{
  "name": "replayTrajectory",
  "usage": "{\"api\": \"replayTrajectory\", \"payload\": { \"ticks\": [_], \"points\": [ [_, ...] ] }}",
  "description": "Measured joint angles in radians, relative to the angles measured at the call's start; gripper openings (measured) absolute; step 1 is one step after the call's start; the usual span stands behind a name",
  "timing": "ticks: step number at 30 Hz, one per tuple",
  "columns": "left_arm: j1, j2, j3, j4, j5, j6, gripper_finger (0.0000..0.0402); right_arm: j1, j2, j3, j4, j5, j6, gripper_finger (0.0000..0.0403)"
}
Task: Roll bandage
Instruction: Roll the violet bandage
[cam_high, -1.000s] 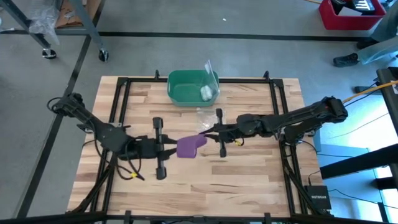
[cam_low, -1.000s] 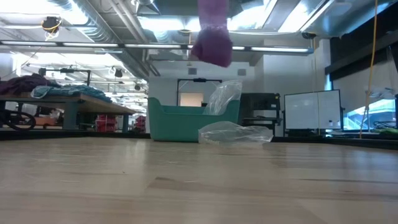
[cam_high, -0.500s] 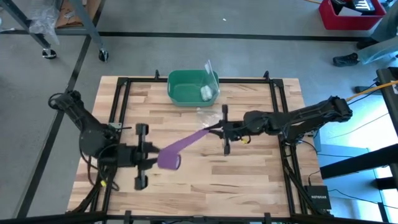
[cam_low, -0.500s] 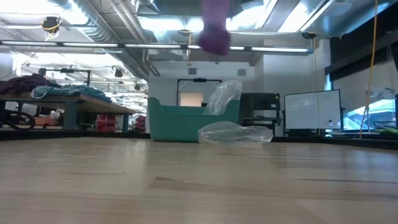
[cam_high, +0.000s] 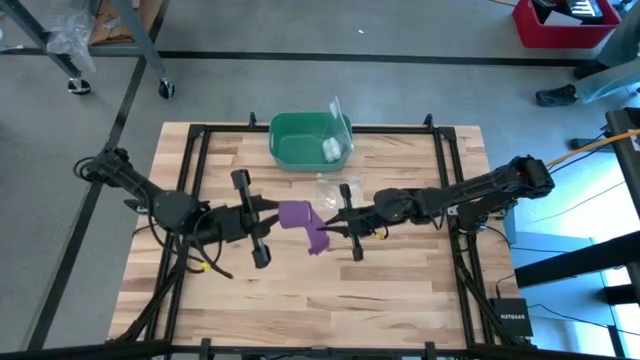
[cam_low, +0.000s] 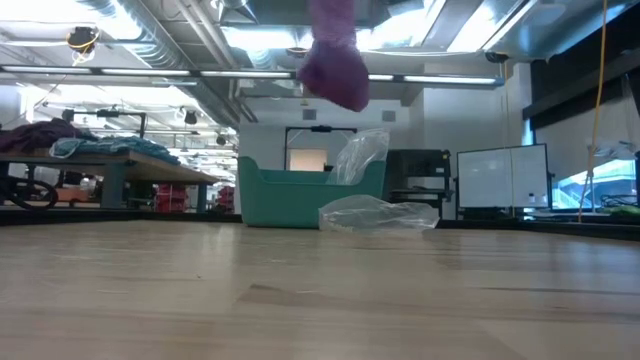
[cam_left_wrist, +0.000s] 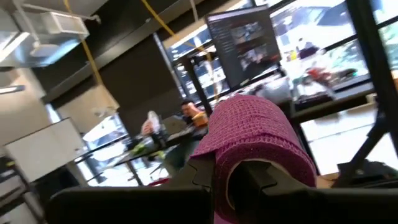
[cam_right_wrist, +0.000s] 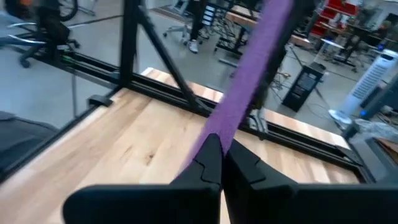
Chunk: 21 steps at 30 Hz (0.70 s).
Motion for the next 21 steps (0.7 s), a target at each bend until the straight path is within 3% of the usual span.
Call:
{"api": "replayTrajectory", "payload": {
  "ticks": [15,21],
  "points": [
    [0.010,0.000,0.000,-0.047,-0.237,0.223,0.0014,0.152,-0.002,0.000,0.046,0.035,-0.023,0.0002],
    [0.021,0.012,0.000,-0.146,-0.325,0.279,0.0014,0.225,-0.002,0.072,0.035,0.067,-0.081,0.0002]
  ]
}}
